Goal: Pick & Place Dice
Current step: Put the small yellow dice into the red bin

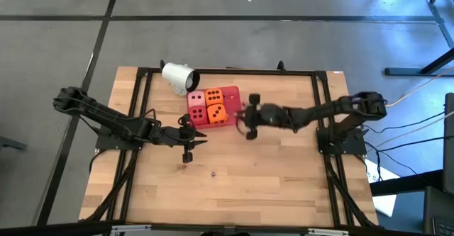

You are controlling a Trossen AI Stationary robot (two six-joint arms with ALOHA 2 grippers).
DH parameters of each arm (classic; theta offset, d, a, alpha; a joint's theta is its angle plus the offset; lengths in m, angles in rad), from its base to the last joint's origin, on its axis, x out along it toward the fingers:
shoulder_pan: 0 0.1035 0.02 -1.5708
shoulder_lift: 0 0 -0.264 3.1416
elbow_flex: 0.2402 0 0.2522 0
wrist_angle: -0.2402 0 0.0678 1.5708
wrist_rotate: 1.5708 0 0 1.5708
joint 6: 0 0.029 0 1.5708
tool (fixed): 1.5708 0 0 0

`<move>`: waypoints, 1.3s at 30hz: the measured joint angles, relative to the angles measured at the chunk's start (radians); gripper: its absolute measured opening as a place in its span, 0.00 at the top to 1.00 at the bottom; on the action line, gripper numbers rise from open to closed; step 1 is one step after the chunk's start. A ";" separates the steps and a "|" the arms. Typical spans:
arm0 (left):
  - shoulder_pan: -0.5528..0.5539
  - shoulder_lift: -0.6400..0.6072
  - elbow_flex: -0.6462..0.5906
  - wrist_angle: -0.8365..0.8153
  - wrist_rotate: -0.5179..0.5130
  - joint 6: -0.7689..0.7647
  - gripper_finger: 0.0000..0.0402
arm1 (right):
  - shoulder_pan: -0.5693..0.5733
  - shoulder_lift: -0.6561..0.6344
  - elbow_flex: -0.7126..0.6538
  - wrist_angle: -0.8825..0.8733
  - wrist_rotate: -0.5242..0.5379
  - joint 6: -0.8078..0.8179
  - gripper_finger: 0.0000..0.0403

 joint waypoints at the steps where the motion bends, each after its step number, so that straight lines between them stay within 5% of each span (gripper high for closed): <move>1: 0.000 0.000 0.000 0.000 0.000 0.000 0.79 | -0.039 0.002 0.000 0.010 -0.017 0.014 0.84; 6: 0.000 0.000 0.000 0.000 -0.001 0.000 0.79 | -0.186 0.040 0.004 0.007 -0.271 0.052 0.84; 15: 0.000 0.000 0.000 0.000 -0.002 -0.001 0.79 | -0.256 0.129 0.105 -0.023 -0.366 0.037 0.82; 29: 0.000 0.000 0.000 -0.007 0.009 -0.003 0.79 | -0.312 0.262 0.254 -0.210 -0.341 0.055 0.82; 39: 0.000 0.000 0.000 -0.007 0.011 -0.003 0.79 | -0.314 0.266 0.265 -0.244 -0.345 0.069 0.72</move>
